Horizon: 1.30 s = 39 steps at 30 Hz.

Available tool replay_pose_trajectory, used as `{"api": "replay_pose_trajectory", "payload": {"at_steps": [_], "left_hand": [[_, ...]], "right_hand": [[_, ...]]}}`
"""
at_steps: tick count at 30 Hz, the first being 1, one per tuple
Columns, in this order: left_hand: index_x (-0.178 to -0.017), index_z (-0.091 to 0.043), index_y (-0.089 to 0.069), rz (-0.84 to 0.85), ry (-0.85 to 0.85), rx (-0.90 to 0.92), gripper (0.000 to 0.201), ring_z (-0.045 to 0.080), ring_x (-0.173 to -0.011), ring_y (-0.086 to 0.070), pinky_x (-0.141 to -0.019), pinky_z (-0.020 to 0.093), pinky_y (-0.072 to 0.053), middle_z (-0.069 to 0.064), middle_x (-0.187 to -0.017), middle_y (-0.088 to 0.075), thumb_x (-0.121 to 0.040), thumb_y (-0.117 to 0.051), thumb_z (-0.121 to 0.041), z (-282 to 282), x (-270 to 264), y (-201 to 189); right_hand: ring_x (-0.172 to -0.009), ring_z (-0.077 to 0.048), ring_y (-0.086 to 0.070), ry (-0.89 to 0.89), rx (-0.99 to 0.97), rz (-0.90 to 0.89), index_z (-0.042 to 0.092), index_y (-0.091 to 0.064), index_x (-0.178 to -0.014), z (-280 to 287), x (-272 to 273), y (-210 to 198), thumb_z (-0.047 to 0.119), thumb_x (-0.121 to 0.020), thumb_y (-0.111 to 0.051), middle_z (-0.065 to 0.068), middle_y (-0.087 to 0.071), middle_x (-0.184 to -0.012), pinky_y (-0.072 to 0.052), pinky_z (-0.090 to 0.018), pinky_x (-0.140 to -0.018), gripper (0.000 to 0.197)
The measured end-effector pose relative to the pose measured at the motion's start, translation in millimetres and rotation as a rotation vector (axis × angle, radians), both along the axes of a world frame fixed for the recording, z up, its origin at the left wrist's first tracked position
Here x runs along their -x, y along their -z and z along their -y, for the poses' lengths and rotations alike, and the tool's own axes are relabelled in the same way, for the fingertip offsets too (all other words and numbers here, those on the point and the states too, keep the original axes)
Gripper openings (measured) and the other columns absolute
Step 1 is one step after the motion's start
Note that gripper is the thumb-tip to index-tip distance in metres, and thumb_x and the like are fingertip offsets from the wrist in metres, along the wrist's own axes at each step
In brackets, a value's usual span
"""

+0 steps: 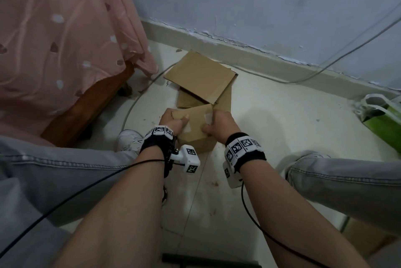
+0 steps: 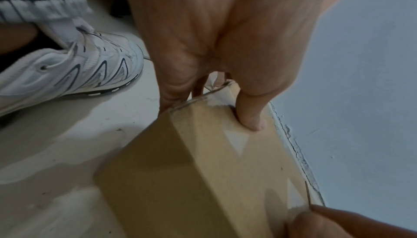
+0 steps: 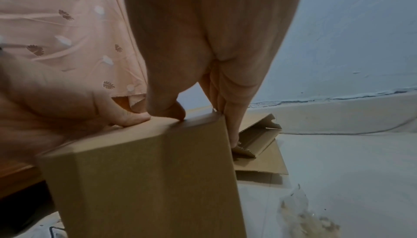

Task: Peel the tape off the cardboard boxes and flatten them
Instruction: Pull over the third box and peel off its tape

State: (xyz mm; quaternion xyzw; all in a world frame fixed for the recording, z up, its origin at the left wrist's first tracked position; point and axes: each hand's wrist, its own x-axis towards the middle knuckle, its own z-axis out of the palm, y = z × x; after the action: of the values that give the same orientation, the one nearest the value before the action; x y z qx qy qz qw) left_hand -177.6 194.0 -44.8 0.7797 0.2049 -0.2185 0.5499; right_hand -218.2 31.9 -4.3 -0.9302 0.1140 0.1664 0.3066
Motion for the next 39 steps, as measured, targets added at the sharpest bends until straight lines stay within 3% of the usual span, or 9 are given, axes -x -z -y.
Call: {"api": "replay_pose_trajectory", "payload": {"at_steps": [4,8,13,19,22,27,32,36,39], "left_hand": [[-0.112,-0.024,-0.053,-0.008,0.009,0.01,0.039,0.029,-0.099,-0.063,-0.091,0.047,-0.053,0.006,-0.108,-0.063,-0.081,-0.073,-0.037,-1,2,3],[-0.11,-0.026,-0.053,-0.014,0.004,0.018,0.039,0.03,-0.099,-0.063,-0.09,0.049,-0.054,0.006,-0.109,-0.063,-0.08,-0.074,-0.039,-2,1,5],[-0.112,-0.023,-0.052,-0.004,0.006,0.013,0.036,0.029,-0.099,-0.062,-0.092,0.048,-0.053,0.005,-0.107,-0.062,-0.083,-0.072,-0.034,-1,1,4],[-0.11,-0.023,-0.053,-0.007,-0.001,0.034,0.038,0.03,-0.099,-0.063,-0.091,0.049,-0.053,0.007,-0.107,-0.064,-0.081,-0.074,-0.035,1,1,5],[-0.106,-0.026,-0.054,-0.028,-0.011,0.052,0.04,0.031,-0.097,-0.064,-0.088,0.051,-0.055,0.007,-0.107,-0.065,-0.076,-0.075,-0.04,2,0,9],[-0.107,-0.024,-0.053,-0.015,-0.026,0.067,0.034,0.029,-0.096,-0.064,-0.089,0.049,-0.055,0.007,-0.106,-0.065,-0.081,-0.074,-0.034,2,1,9],[-0.105,-0.027,-0.053,-0.023,-0.017,0.077,0.032,0.029,-0.094,-0.064,-0.087,0.051,-0.055,0.006,-0.104,-0.065,-0.082,-0.073,-0.035,2,2,9],[-0.106,-0.026,-0.054,-0.016,-0.013,0.095,0.032,0.029,-0.095,-0.064,-0.087,0.052,-0.055,0.005,-0.104,-0.065,-0.082,-0.073,-0.035,3,1,11],[-0.106,-0.026,-0.053,-0.024,-0.006,0.106,0.033,0.03,-0.097,-0.064,-0.087,0.053,-0.054,0.005,-0.106,-0.064,-0.081,-0.073,-0.036,2,0,11]], "right_hand": [[-0.098,-0.031,-0.063,0.014,0.024,0.029,0.0,-0.065,-0.106,0,3,2,0.019,-0.088,-0.065,-0.016,-0.067,-0.107,-0.051,-0.032,-0.079,0.026],[-0.09,-0.024,-0.061,0.052,-0.091,0.037,0.005,-0.066,-0.113,8,4,2,0.03,-0.095,-0.057,-0.013,-0.068,-0.105,-0.05,-0.029,-0.076,0.032],[-0.108,-0.028,-0.062,0.097,-0.096,0.057,0.008,-0.063,-0.122,4,4,7,0.03,-0.093,-0.064,-0.011,-0.067,-0.117,-0.049,-0.03,-0.088,0.037],[-0.098,-0.035,-0.061,0.165,0.018,0.149,0.004,-0.057,-0.113,-11,10,7,0.016,-0.1,-0.047,-0.018,-0.065,-0.106,-0.047,-0.034,-0.076,0.02],[-0.098,-0.035,-0.063,0.122,0.166,0.188,0.003,-0.057,-0.111,-17,15,9,0.011,-0.101,-0.043,-0.018,-0.067,-0.106,-0.048,-0.036,-0.077,0.019],[-0.105,-0.035,-0.063,0.003,0.342,0.165,-0.007,-0.045,-0.127,-23,17,10,-0.005,-0.096,-0.039,-0.02,-0.063,-0.118,-0.049,-0.037,-0.083,0.032],[-0.112,-0.034,-0.058,0.139,0.165,0.055,-0.007,-0.044,-0.128,-13,7,10,-0.006,-0.095,-0.045,-0.024,-0.05,-0.13,-0.047,-0.034,-0.092,0.033],[-0.112,-0.035,-0.059,0.374,-0.063,0.058,-0.005,-0.05,-0.119,-1,0,9,0.009,-0.1,-0.048,-0.021,-0.06,-0.12,-0.047,-0.035,-0.087,0.024],[-0.111,-0.035,-0.059,0.407,-0.158,0.065,-0.004,-0.061,-0.11,9,1,13,0.02,-0.104,-0.042,-0.02,-0.064,-0.114,-0.045,-0.034,-0.086,0.032]]}}
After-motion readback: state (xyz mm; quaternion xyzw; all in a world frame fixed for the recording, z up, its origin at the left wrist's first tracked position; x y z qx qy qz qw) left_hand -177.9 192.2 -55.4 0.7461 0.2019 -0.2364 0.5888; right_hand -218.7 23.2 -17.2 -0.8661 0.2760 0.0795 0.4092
